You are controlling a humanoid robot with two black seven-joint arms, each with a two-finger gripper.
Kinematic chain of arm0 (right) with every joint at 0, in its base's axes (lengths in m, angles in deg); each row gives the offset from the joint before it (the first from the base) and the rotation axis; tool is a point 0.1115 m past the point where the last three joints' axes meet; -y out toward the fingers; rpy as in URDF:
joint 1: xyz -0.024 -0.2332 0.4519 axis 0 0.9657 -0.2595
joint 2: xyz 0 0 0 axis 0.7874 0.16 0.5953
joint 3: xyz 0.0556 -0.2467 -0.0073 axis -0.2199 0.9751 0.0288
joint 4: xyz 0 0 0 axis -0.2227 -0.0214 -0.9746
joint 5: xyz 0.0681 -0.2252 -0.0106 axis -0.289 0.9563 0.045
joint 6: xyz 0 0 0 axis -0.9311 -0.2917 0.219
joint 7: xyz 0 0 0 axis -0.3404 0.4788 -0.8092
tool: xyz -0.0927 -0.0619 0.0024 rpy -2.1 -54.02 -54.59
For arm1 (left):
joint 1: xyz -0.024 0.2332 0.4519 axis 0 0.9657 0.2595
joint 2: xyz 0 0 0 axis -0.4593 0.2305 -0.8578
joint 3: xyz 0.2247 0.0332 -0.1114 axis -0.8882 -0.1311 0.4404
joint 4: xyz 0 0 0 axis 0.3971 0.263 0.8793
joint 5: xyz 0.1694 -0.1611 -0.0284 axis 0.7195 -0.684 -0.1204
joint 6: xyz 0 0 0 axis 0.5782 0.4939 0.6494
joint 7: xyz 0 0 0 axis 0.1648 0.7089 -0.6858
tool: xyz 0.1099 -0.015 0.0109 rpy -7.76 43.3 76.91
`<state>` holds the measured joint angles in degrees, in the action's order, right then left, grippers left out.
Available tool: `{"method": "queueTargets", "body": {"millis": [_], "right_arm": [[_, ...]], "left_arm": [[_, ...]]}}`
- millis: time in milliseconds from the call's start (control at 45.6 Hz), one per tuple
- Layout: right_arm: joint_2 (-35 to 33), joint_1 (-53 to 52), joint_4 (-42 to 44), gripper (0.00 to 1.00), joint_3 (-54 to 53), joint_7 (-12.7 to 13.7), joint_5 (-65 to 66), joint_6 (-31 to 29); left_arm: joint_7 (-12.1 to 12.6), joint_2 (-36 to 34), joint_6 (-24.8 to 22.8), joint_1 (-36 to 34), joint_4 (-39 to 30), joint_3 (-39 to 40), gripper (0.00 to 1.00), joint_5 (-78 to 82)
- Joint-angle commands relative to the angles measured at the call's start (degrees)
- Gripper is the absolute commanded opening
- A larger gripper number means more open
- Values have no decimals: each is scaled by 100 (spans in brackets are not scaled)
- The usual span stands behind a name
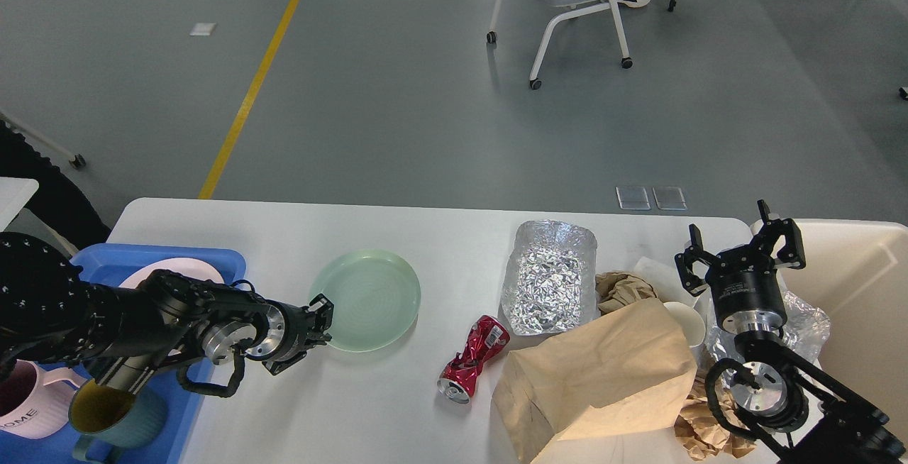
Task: Tidy desktop
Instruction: 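Lift the pale green plate and stack it on the white plate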
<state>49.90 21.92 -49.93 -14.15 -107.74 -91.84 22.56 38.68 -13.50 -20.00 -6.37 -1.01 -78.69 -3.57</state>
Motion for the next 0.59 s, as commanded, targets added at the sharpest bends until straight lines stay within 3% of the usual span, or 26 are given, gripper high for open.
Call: {"method": "queueTargets", "body": {"millis": [0, 175, 570], "right_arm": [[-5, -3, 0, 100, 1, 0, 0, -2], [-5, -3, 0, 100, 1, 0, 0, -2], [4, 5, 0, 100, 1, 0, 0, -2]], "left_arm": [[4, -337, -394, -462, -342, -234, 0, 0], [188, -891, -1493, -1508, -817, -787, 0, -9], [154, -821, -2003, -4671, -2522, -3230, 0, -949]]}}
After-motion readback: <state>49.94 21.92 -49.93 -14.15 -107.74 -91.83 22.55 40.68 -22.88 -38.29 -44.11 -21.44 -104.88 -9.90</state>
